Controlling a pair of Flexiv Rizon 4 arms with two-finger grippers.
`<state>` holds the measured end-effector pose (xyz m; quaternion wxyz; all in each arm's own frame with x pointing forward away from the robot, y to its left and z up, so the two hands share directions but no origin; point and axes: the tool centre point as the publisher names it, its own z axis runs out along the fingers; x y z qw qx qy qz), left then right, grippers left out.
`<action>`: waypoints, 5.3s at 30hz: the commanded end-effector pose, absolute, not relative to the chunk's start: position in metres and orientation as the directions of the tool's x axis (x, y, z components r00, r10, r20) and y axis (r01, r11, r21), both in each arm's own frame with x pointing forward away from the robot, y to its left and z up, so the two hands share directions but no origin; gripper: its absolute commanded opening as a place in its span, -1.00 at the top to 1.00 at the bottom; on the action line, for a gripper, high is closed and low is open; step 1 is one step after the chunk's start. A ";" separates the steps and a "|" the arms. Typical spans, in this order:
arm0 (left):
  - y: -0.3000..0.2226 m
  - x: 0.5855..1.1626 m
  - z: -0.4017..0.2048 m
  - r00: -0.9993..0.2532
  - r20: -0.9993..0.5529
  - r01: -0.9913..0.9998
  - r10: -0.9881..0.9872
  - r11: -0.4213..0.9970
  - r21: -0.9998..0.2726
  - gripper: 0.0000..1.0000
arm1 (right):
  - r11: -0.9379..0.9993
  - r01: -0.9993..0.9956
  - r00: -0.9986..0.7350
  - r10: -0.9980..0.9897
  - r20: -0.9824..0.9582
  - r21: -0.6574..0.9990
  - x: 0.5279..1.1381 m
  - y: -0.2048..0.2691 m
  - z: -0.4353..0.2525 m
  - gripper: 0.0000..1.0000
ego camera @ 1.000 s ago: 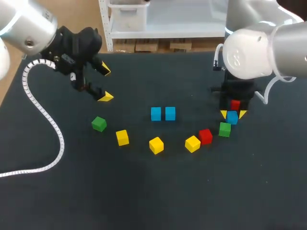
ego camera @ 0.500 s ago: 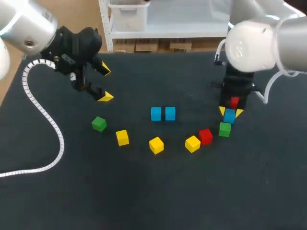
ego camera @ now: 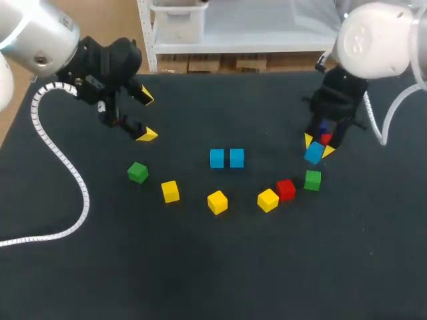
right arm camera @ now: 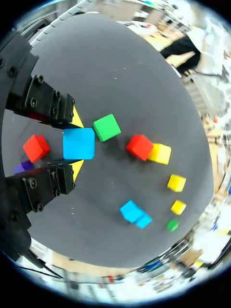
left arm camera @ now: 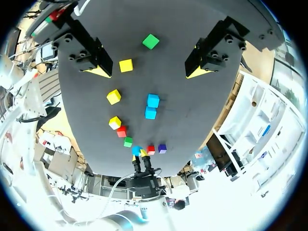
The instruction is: Place the blue cubes, place green cubes on the blue cubes, place the yellow cubes on the green cubes, then place the red cubes on the yellow cubes, and place purple cube on the red cubes.
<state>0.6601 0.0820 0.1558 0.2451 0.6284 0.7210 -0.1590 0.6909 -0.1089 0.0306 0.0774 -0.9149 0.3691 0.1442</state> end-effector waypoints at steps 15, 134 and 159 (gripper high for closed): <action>0.082 0.661 0.156 -0.088 -0.554 0.984 0.828 0.157 0.079 -1.00 | -0.395 -0.918 0.338 -0.815 -0.471 0.026 0.691 -0.116 0.033 1.00; 0.082 0.661 0.156 -0.088 -0.554 0.984 0.828 0.157 0.079 -1.00 | 0.038 -0.999 -0.031 -0.980 -0.194 -0.030 0.705 0.011 -0.006 1.00; 0.082 0.661 0.156 -0.088 -0.554 0.984 0.828 0.157 0.079 -1.00 | 0.036 -0.999 -0.031 -0.979 -0.200 -0.025 0.703 0.009 -0.008 1.00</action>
